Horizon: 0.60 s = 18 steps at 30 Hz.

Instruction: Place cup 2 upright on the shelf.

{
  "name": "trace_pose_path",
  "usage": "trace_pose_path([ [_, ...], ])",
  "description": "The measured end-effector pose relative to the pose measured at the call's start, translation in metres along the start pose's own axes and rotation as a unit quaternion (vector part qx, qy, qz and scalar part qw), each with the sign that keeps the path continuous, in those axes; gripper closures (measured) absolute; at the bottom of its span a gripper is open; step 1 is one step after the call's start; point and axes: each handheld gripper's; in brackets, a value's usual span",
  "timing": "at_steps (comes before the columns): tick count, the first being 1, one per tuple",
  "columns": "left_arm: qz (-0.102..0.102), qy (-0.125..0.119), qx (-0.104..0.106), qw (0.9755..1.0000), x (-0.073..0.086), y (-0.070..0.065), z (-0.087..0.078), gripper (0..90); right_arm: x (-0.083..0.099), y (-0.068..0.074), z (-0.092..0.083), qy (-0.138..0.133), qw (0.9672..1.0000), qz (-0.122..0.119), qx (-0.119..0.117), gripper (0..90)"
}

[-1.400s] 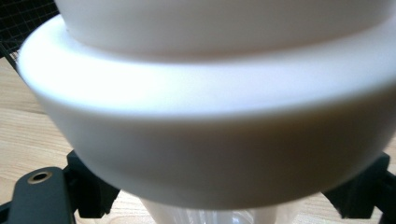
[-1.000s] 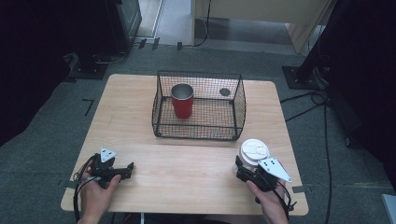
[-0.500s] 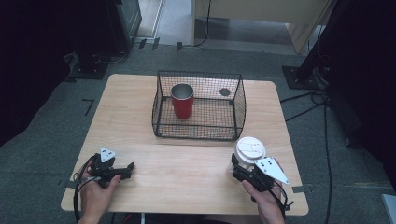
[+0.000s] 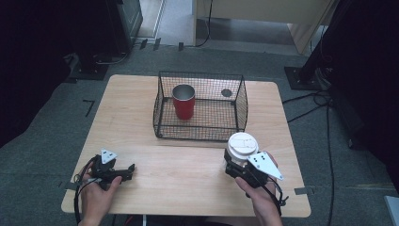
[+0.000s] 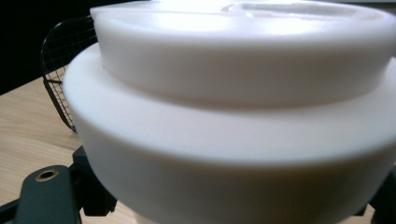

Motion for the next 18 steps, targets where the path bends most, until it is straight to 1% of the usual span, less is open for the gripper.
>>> trace_pose_path([
  [2, 0.0, 0.0, 0.0, 1.0, 0.0, 0.0, 0.0, 0.0, -0.003, 0.001, 0.002, -0.001, 1.0, 0.004, -0.001, 16.5],
  [6, 0.0, 0.0, 0.0, 1.0, 0.0, 0.0, 0.0, 0.0, -0.008, 0.004, 0.005, -0.003, 1.0, -0.005, 0.0, 16.4],
  [7, -0.001, 0.0, 0.0, 1.0, 0.0, 0.0, 0.0, 0.0, -0.01, 0.005, 0.005, 0.0, 1.0, -0.002, -0.003, 16.4],
  [11, 0.0, 0.0, 0.0, 1.0, 0.0, 0.0, 0.0, 0.0, -0.015, 0.006, 0.008, -0.003, 1.0, -0.005, -0.002, 16.3],
  [14, 0.0, 0.0, 0.0, 1.0, 0.0, 0.0, 0.0, 0.0, -0.019, 0.007, 0.011, -0.005, 1.0, 0.001, -0.004, 16.3],
  [18, 0.0, 0.0, 0.0, 1.0, 0.0, 0.0, 0.0, 0.0, -0.026, 0.011, 0.015, -0.011, 0.9999, -0.003, -0.002, 16.3],
])
Point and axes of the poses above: each handheld gripper's, and its own axes: z roughly forward along the jaws, x roughly out of its underside, y roughly to its left, and after that the axes turned 2 degrees about -x, right-handed
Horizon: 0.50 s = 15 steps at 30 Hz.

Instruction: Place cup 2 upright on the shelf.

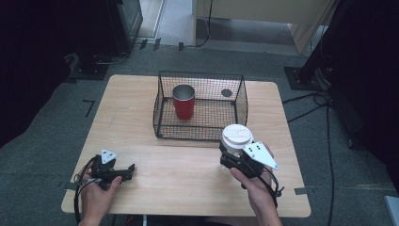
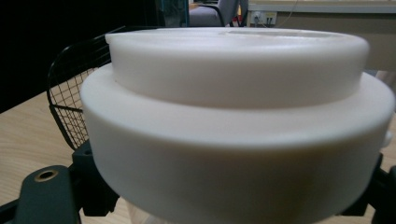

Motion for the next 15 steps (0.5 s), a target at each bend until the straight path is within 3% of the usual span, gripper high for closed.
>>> trace_pose_path([
  [15, 0.0, 0.0, 0.0, 1.0, 0.0, 0.0, 0.0, 0.0, -0.021, 0.001, 0.015, -0.019, 0.9997, 0.015, 0.008, 16.3],
])
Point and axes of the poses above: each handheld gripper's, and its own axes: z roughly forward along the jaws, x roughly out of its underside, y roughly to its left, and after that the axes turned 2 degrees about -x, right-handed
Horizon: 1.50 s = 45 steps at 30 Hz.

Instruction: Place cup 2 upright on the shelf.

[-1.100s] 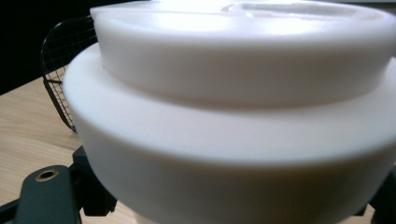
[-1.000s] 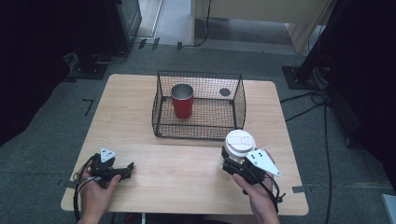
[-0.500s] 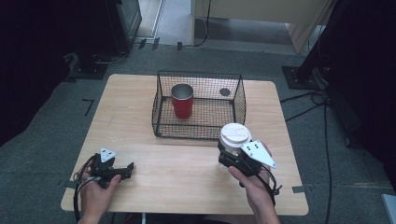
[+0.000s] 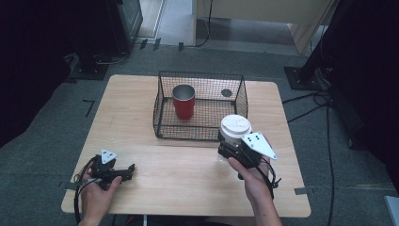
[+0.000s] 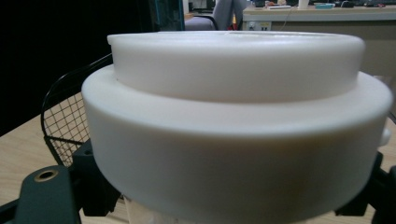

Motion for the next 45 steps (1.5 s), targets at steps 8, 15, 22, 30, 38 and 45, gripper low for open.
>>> trace_pose_path([
  [8, 0.0, 0.001, 0.0, 1.0, 0.0, 0.0, 0.0, 0.0, -0.01, -0.004, 0.007, -0.009, 0.9999, 0.001, 0.009, 16.3],
  [15, 0.0, 0.001, 0.0, 1.0, 0.0, 0.0, 0.0, 0.0, -0.021, -0.003, 0.018, -0.011, 0.9998, -0.003, 0.014, 16.3],
  [22, 0.0, 0.001, 0.0, 1.0, 0.0, 0.0, 0.0, 0.0, -0.029, -0.004, 0.029, -0.032, 0.9993, -0.003, 0.02, 16.2],
  [30, 0.0, 0.0, 0.0, 1.0, 0.0, 0.0, 0.0, 0.0, -0.036, -0.003, 0.04, -0.061, 0.9974, -0.002, 0.04, 16.2],
  [38, 0.0, 0.0, 0.0, 1.0, 0.0, 0.0, 0.0, 0.0, -0.038, -0.004, 0.055, -0.099, 0.9944, 0.002, 0.038, 16.1],
  [45, 0.0, 0.0, 0.0, 1.0, 0.0, 0.0, 0.0, 0.0, -0.041, -0.008, 0.07, -0.095, 0.9942, 0.005, 0.051, 16.1],
])
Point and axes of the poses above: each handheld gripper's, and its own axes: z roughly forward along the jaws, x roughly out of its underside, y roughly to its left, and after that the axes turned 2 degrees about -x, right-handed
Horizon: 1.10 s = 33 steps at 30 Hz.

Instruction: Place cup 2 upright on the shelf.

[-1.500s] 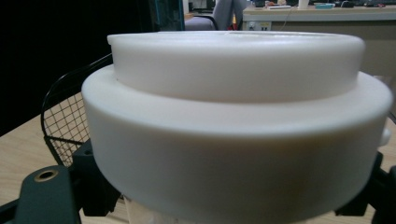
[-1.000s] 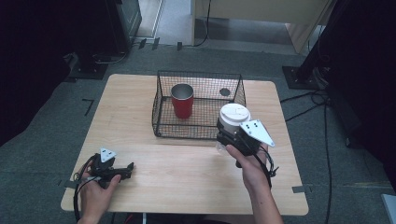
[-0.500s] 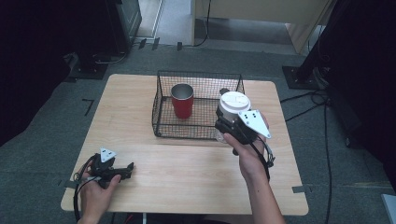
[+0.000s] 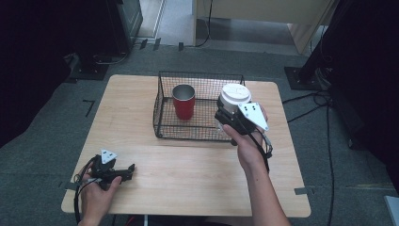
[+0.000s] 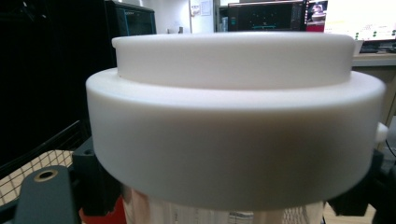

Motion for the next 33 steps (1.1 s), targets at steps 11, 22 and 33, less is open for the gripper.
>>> trace_pose_path([
  [11, 0.0, 0.0, 0.0, 1.0, 0.0, 0.0, 0.0, 0.0, 0.002, -0.007, 0.019, 0.001, 0.9999, 0.005, 0.009, 16.1],
  [22, 0.0, 0.0, 0.0, 1.0, 0.0, 0.0, 0.0, 0.0, 0.004, -0.009, 0.041, 0.007, 0.9998, 0.003, 0.019, 16.1],
  [33, 0.0, 0.0, 0.0, 1.0, 0.0, 0.0, 0.0, 0.0, 0.013, -0.013, 0.066, 0.017, 0.9993, 0.011, 0.032, 16.1],
])
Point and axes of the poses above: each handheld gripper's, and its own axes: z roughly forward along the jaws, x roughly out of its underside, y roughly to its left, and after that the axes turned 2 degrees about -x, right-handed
